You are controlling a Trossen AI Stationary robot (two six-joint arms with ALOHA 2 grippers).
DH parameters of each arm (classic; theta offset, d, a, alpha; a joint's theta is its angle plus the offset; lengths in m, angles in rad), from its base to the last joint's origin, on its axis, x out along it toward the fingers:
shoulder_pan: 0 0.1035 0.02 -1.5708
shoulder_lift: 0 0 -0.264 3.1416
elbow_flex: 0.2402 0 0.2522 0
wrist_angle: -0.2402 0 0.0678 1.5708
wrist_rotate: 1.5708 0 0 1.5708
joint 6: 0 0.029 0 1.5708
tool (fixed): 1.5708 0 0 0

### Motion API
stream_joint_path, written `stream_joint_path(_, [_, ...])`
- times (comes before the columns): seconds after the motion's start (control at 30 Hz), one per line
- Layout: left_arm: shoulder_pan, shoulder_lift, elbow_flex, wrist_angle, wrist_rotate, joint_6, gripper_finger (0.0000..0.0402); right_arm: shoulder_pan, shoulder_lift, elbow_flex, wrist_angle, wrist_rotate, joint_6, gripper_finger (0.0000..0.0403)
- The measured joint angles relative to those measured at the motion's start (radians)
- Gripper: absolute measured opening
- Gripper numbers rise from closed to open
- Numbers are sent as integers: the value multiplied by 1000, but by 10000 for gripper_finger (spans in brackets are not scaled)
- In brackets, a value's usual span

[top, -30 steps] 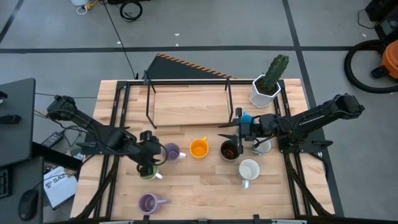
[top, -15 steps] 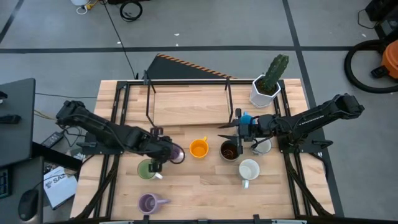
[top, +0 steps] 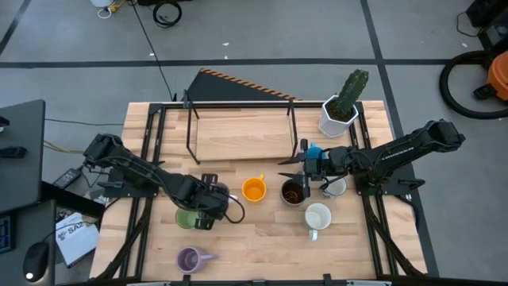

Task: Place coffee mugs
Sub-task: Put the top purple mug on the shelf

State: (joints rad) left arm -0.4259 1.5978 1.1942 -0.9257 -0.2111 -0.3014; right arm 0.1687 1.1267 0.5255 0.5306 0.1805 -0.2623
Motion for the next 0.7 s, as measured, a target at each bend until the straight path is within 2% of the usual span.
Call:
stream_joint_path(0.23, [20,75,0,7,18,1,173,0,0,0,8,0,0,142])
stream_joint_path(0.5, [41,98,0,9,52,-5,106,0,0,0,8,0,0,142])
stream_joint_path(0.7, [71,98,0,10,78,-72,44,0,0,0,8,0,0,142])
